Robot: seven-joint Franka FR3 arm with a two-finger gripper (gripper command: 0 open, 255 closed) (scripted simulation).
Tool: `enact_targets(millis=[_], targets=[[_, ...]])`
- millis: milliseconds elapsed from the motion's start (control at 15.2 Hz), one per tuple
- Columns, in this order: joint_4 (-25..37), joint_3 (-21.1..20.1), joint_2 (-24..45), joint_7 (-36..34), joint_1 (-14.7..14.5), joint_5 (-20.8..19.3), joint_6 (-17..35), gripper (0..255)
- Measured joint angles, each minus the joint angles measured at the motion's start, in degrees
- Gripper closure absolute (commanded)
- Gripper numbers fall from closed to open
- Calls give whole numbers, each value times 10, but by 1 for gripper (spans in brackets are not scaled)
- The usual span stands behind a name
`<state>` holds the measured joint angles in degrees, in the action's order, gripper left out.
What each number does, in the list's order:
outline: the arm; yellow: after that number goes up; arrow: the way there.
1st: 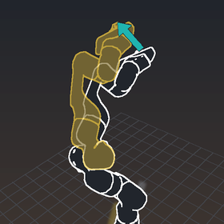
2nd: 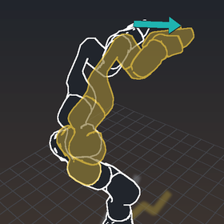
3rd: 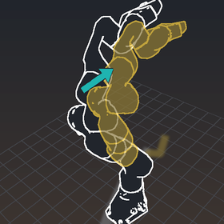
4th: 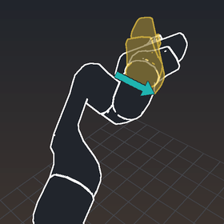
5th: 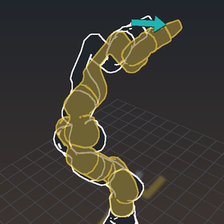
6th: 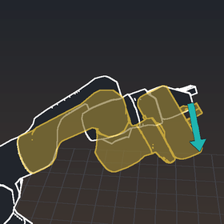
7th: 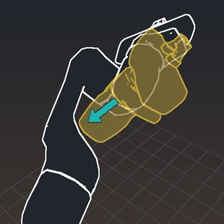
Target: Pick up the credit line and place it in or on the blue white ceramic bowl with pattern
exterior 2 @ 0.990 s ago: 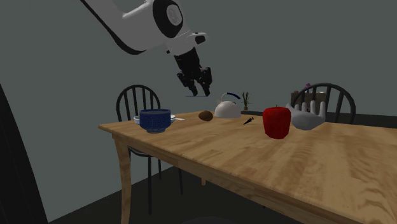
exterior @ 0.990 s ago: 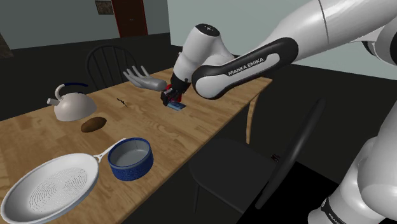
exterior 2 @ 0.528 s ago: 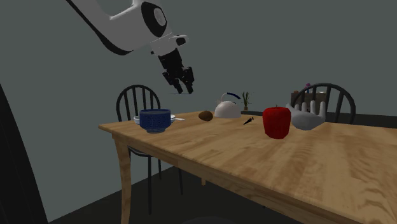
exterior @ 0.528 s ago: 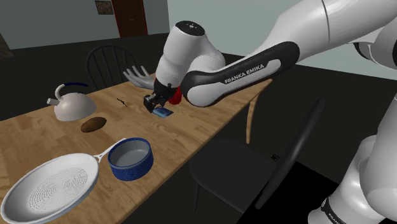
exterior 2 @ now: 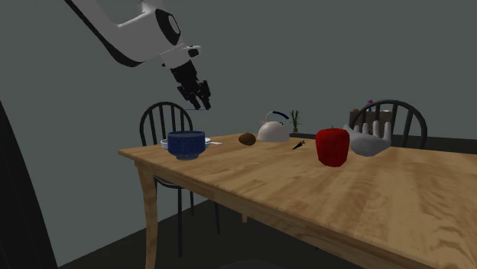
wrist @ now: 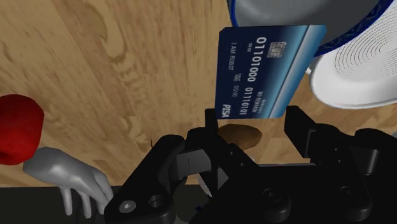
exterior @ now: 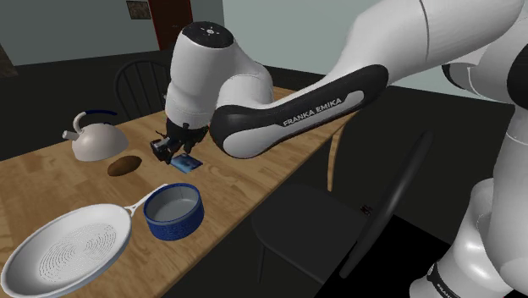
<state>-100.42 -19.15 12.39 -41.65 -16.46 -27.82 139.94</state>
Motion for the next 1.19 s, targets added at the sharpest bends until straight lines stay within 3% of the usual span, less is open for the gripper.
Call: enact_targets(millis=[396,1188], targets=[[62,-5,52,-63,-50,-45,-34,255],[15,14,79,-119,-61,-94,31,255]])
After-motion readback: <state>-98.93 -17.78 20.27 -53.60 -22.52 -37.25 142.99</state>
